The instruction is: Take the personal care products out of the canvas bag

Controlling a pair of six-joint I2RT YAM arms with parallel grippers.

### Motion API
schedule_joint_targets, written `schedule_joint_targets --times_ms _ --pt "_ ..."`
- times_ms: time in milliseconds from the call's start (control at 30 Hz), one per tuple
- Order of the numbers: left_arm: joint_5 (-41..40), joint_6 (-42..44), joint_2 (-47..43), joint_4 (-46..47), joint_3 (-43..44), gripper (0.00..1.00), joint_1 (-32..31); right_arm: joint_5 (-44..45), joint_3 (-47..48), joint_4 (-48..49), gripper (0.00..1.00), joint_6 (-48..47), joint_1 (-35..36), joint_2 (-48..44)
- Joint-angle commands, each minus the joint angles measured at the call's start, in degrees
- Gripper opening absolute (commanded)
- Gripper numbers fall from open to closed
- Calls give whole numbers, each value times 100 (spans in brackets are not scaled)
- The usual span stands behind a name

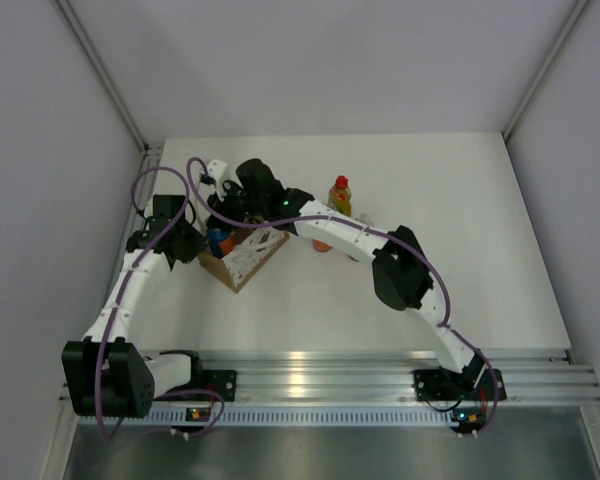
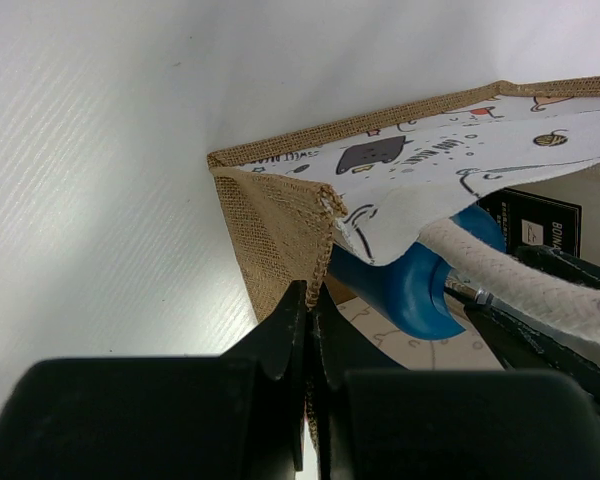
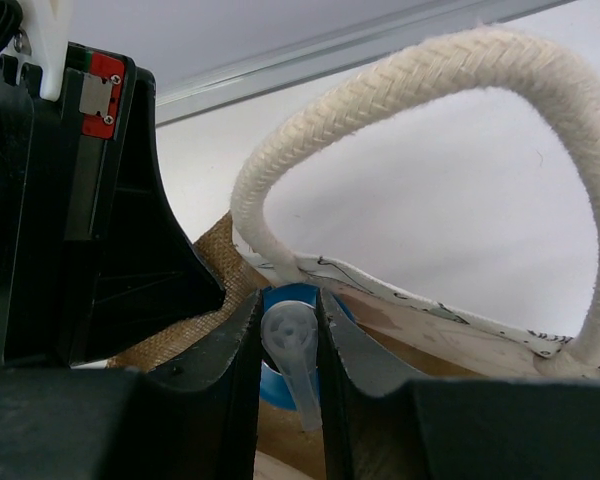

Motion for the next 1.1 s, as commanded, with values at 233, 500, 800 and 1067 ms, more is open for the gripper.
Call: schedule_joint_targets --times_ms 233,500,800,1067 --pt "101 76 -22 -283 -47 0 11 51 150 329 0 54 113 -437" --pt "83 41 -31 -291 -47 0 11 342 124 364 0 63 140 -833" --pt "66 50 -40 -291 -21 0 11 439 -60 355 0 19 140 -1211" --pt "92 32 -57 -283 -30 0 11 659 -210 268 0 -16 140 -1720"
